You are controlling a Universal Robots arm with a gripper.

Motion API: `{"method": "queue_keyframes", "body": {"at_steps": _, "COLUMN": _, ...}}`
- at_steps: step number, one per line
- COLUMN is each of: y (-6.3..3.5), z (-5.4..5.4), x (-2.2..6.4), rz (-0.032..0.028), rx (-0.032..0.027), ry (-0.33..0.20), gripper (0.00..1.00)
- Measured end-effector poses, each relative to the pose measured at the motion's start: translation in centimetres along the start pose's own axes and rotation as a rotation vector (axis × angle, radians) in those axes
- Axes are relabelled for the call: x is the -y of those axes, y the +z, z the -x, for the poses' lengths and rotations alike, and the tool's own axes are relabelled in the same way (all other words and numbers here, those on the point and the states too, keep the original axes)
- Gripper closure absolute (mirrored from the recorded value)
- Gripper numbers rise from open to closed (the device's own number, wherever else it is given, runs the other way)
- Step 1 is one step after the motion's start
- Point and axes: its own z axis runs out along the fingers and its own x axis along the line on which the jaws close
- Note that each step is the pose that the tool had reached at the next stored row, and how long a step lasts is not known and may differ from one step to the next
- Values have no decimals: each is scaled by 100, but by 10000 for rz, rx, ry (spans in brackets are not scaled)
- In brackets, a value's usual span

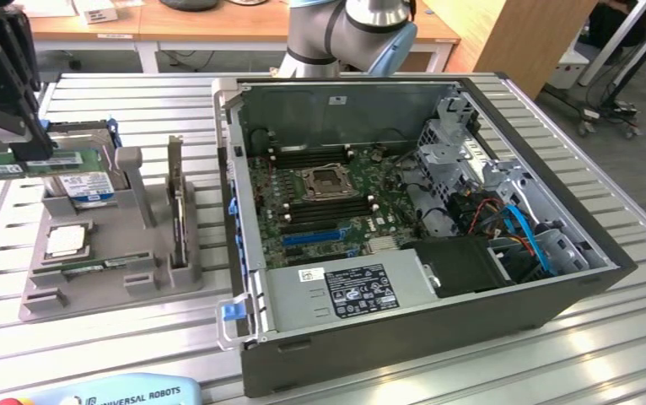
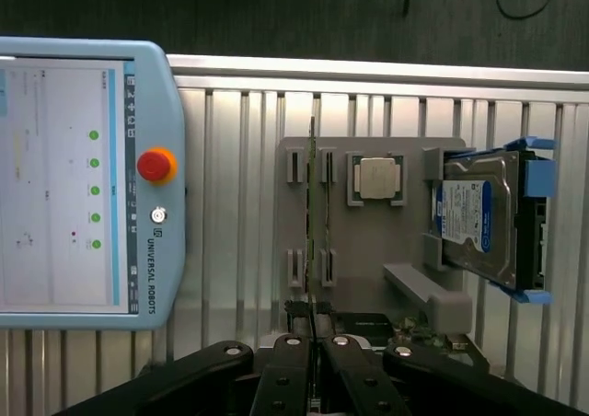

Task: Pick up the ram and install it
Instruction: 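Pick up the ram and move it above insertion slot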

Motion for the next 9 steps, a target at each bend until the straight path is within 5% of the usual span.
{"method": "queue_keyframes", "body": {"at_steps": 9, "y": -145, "z": 2, "x": -2, "rz": 0, "rx": 1, "ry": 0, "gripper": 89}}
